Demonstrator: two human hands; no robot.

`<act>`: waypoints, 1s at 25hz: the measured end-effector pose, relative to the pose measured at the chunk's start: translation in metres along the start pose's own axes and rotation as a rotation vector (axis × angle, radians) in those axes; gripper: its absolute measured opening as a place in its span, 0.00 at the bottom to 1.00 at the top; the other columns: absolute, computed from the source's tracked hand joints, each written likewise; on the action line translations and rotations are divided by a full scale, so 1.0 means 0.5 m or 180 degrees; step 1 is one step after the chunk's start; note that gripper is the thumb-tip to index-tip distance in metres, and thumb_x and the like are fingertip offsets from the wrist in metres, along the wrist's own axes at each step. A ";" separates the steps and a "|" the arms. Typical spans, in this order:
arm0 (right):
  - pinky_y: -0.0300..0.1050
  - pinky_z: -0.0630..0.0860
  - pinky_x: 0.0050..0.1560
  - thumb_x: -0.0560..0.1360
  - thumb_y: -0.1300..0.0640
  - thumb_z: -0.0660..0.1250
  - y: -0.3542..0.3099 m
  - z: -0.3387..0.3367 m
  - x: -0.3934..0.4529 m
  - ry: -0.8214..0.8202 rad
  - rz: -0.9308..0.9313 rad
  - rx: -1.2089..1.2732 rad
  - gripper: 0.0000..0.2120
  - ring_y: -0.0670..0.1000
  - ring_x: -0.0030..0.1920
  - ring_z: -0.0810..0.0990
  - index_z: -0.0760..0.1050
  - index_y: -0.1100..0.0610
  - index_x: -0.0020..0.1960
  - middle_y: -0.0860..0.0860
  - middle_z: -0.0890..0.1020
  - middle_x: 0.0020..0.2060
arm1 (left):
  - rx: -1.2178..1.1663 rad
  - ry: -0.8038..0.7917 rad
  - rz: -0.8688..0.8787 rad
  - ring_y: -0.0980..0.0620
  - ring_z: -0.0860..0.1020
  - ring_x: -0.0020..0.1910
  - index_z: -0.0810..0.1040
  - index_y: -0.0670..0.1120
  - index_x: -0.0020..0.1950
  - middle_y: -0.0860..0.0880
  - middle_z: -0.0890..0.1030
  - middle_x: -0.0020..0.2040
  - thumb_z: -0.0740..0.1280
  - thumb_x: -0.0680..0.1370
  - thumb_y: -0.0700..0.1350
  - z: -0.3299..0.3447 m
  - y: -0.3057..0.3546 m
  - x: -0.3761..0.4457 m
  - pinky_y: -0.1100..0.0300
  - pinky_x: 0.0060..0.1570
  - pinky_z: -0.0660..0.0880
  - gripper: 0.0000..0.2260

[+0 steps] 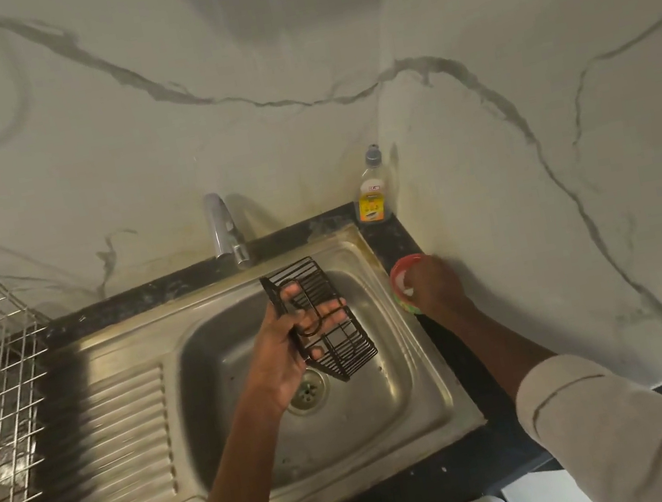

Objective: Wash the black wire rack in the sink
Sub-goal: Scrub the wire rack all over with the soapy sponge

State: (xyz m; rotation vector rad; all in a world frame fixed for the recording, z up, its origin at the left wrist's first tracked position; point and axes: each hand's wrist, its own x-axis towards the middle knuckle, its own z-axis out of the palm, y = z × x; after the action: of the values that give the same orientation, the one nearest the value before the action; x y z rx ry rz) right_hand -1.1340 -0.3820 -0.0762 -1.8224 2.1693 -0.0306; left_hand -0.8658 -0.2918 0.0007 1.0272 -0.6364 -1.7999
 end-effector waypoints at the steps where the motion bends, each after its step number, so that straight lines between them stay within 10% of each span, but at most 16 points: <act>1: 0.44 0.74 0.61 0.76 0.49 0.73 0.004 0.002 0.000 -0.0096 -0.0014 0.0080 0.17 0.55 0.61 0.81 0.82 0.56 0.62 0.54 0.83 0.60 | 0.0001 0.0010 -0.0017 0.34 0.83 0.61 0.69 0.50 0.74 0.33 0.84 0.62 0.58 0.84 0.35 0.000 -0.002 0.000 0.61 0.30 0.78 0.20; 9: 0.43 0.74 0.52 0.77 0.63 0.70 0.012 -0.060 0.009 0.0347 0.0415 0.1344 0.14 0.60 0.59 0.82 0.83 0.60 0.62 0.58 0.85 0.59 | -0.0103 0.0041 -0.0112 0.38 0.85 0.57 0.74 0.57 0.73 0.32 0.83 0.63 0.58 0.85 0.42 -0.033 -0.003 0.000 0.49 0.54 0.79 0.19; 14: 0.40 0.73 0.35 0.75 0.50 0.74 -0.001 -0.090 0.017 -0.0186 0.1068 0.2190 0.16 0.53 0.42 0.82 0.81 0.62 0.54 0.56 0.84 0.45 | -0.0059 0.0117 -0.0197 0.37 0.85 0.58 0.74 0.56 0.74 0.32 0.83 0.64 0.58 0.86 0.44 -0.040 -0.007 0.001 0.46 0.56 0.79 0.18; 20: 0.48 0.81 0.58 0.69 0.63 0.78 -0.002 -0.097 -0.002 0.0409 0.0466 0.1578 0.08 0.54 0.52 0.85 0.88 0.51 0.45 0.51 0.88 0.47 | -0.0076 0.0198 -0.0261 0.31 0.80 0.68 0.73 0.52 0.77 0.32 0.81 0.68 0.62 0.86 0.52 -0.044 -0.017 0.005 0.37 0.69 0.74 0.20; 25: 0.47 0.82 0.55 0.70 0.62 0.78 -0.001 -0.100 -0.010 0.0576 0.0294 0.1066 0.08 0.56 0.51 0.85 0.88 0.55 0.49 0.54 0.88 0.47 | -0.0027 0.0292 -0.0275 0.32 0.80 0.67 0.77 0.52 0.74 0.33 0.81 0.67 0.61 0.86 0.52 -0.040 -0.008 -0.003 0.36 0.71 0.72 0.17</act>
State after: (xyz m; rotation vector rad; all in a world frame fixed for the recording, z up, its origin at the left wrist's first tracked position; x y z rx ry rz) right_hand -1.1449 -0.3862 -0.0276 -1.5809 2.2028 -0.5244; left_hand -0.8501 -0.2887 -0.0123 1.1398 -0.5353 -1.8168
